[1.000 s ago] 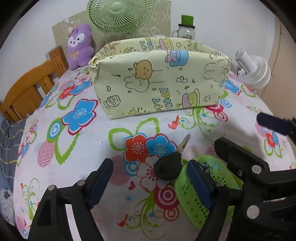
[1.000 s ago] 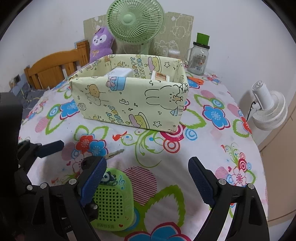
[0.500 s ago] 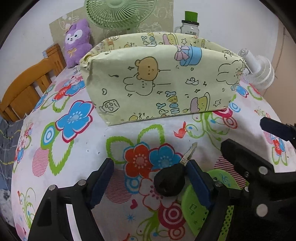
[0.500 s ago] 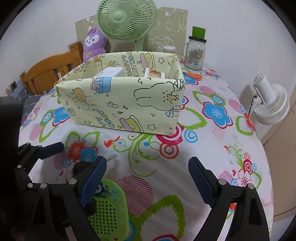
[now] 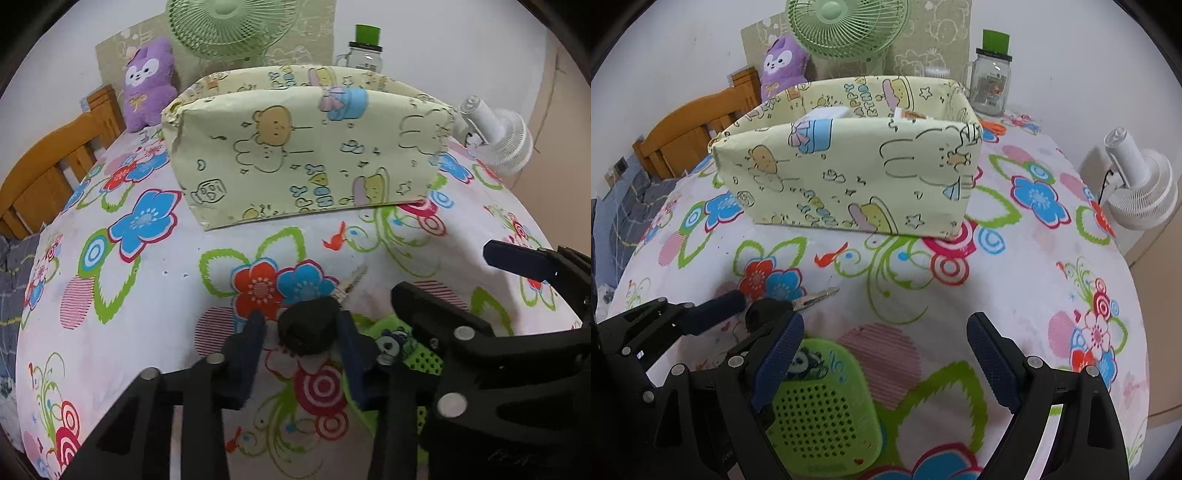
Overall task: Organize rigid objects
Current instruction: 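Close the left tool on the car key while the right tool grips the green speaker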
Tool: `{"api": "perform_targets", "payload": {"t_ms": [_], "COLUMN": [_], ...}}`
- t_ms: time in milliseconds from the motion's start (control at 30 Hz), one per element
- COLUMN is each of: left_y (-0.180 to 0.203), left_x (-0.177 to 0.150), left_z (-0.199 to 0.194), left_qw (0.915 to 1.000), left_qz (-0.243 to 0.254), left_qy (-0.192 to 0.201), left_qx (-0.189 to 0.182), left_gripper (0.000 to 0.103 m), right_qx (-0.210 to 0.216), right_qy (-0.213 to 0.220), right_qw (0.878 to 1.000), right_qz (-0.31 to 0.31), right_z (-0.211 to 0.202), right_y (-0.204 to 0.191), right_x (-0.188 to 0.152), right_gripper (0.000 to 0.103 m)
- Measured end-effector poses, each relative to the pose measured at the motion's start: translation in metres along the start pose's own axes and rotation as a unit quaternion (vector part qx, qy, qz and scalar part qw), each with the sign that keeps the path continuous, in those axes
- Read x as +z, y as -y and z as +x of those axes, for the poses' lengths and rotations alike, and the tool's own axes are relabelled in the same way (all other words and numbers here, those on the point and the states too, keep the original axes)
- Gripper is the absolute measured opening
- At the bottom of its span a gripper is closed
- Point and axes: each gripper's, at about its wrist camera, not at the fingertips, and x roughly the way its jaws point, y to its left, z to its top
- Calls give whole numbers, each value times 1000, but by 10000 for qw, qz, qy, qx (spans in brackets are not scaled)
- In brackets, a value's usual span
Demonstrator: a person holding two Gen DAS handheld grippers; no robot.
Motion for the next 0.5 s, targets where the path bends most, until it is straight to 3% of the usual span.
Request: {"api": "perform_targets", "payload": {"t_ms": [33,200,500], "left_y": [1,3,-14], "left_x": [0,-4,-25], "left_z": [0,-3,-20], "left_qw": [10000,10000,9997], "left_qz": [3,41,-30], "left_qy": [8,35,33], "left_qx": [-31,5,254], "left_gripper": [32,32,32], "right_qx": [5,59,17], "right_qy": [-15,-170,-159], "right_qw": [10000,9996,9998], "right_qz": [61,209,-112], "right_z": [0,1,-8], "right_y": [1,3,-13], "right_x": [-1,-6,-16], "right_gripper": [92,92,92]}}
